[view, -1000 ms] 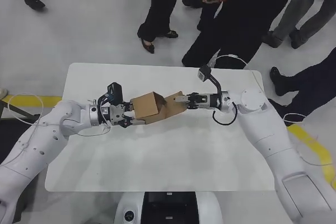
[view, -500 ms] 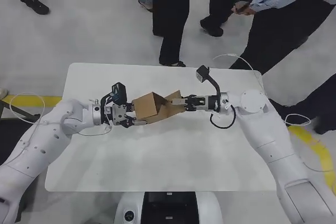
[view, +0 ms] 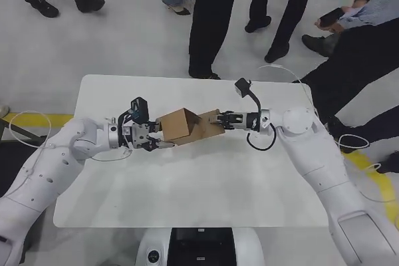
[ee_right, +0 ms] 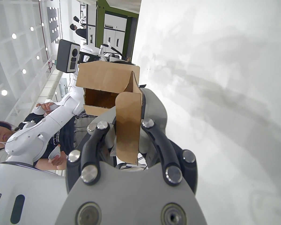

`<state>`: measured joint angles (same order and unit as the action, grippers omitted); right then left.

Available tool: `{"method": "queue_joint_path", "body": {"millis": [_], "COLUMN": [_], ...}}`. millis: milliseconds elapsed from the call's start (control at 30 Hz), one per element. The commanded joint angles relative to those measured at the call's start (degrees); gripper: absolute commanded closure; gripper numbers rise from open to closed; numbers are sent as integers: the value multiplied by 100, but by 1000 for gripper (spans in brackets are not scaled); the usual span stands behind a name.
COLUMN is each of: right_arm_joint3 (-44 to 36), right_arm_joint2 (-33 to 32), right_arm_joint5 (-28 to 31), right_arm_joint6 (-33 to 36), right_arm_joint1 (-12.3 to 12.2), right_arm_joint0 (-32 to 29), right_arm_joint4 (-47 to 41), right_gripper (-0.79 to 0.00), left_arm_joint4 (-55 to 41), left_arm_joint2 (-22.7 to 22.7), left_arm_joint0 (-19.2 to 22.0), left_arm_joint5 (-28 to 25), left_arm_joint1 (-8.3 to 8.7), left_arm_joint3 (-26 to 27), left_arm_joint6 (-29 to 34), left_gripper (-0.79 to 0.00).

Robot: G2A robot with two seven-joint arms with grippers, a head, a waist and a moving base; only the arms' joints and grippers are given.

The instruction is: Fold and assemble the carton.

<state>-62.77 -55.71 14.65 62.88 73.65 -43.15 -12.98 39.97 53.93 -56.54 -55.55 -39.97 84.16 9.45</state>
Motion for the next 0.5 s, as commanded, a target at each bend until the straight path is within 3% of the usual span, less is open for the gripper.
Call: {"method": "queue_joint_path", "body": {"millis": [0, 67, 133, 167, 467], "right_arm_joint3": [-29, -49, -53, -49, 174], "right_arm_joint2": [-13, -29, -48, -57, -90], "right_arm_joint5": [6, 22, 42, 50, 230], "right_arm_joint6": [19, 30, 37, 38, 275], "right_arm_joint1": [-5, -9, -11, -12, 12], "right_arm_joint0": [-17, -29, -44, -49, -56], "right_arm_joint4": [-39, -70, -141, -174, -705], "right_gripper": [0, 0, 0, 0, 0], "left_arm_joint4": [8, 13, 13, 18, 102], "left_arm_joint2": [28, 58, 91, 108, 238], "left_arm_joint0": [-20, -39, -58, -69, -189], "left_arm_joint5": [-4, -16, -33, -43, -245], "left_arm_joint1": [-7, -15, -23, -28, -82], "left_arm_joint3": [6, 10, 16, 16, 5], "left_arm_joint6": [1, -8, -31, -50, -462], "left_gripper": [-520, -545, -736, -785, -785]}}
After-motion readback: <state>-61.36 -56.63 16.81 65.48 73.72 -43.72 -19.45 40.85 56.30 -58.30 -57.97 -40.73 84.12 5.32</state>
